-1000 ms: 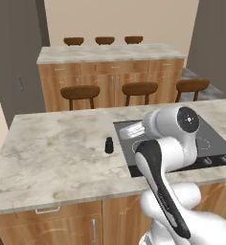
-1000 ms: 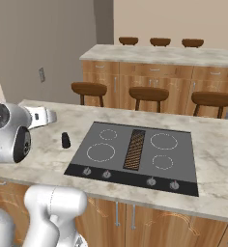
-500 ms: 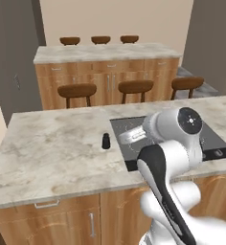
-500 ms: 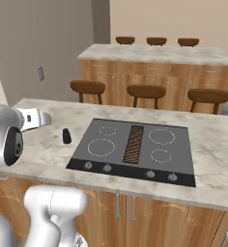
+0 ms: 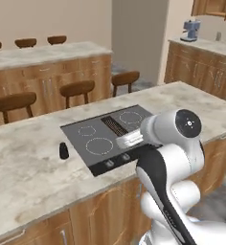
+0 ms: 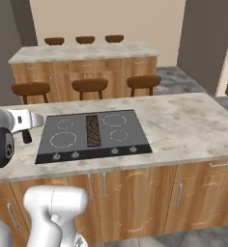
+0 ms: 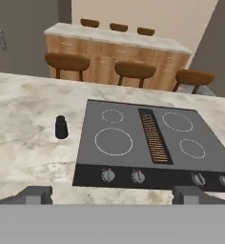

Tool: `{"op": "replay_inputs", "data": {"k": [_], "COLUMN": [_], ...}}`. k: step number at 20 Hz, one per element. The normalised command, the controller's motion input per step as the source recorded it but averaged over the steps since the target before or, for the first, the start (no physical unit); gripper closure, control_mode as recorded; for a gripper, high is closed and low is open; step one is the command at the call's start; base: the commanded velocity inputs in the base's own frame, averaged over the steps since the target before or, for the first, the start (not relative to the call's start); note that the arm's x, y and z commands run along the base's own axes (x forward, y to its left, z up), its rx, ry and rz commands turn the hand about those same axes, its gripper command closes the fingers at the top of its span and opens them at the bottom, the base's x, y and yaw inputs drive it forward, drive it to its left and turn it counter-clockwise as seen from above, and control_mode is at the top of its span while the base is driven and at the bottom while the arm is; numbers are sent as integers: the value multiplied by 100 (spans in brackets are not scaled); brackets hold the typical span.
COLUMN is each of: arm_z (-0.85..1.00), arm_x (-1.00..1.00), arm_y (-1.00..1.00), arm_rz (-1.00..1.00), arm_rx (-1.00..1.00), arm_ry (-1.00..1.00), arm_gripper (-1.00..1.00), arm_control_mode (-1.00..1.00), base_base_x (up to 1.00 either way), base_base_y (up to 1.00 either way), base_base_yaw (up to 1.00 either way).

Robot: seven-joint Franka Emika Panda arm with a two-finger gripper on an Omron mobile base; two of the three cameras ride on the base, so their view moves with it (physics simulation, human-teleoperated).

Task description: Collect the turmeric, mayonnaise, and shaker from the cabinet and place them next to the stove.

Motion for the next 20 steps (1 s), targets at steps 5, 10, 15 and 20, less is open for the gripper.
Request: {"op": "replay_inputs", "data": {"k": [5, 10, 15, 20], "arm_z": [0, 0, 0, 0], "arm_x": [0, 0, 0, 0], "arm_y": [0, 0, 0, 0], "arm_rz": [0, 0, 0, 0], "arm_rx": [0, 0, 0, 0], "arm_ry": [0, 0, 0, 0], "arm_gripper": [-100, -100, -100, -100], "arm_control_mode": [100, 100, 100, 100], "base_base_x": [0, 0, 0, 0], "base_base_y": [-78, -100, -100, -100], "base_base_yaw": [-48, -30, -21, -15]}}
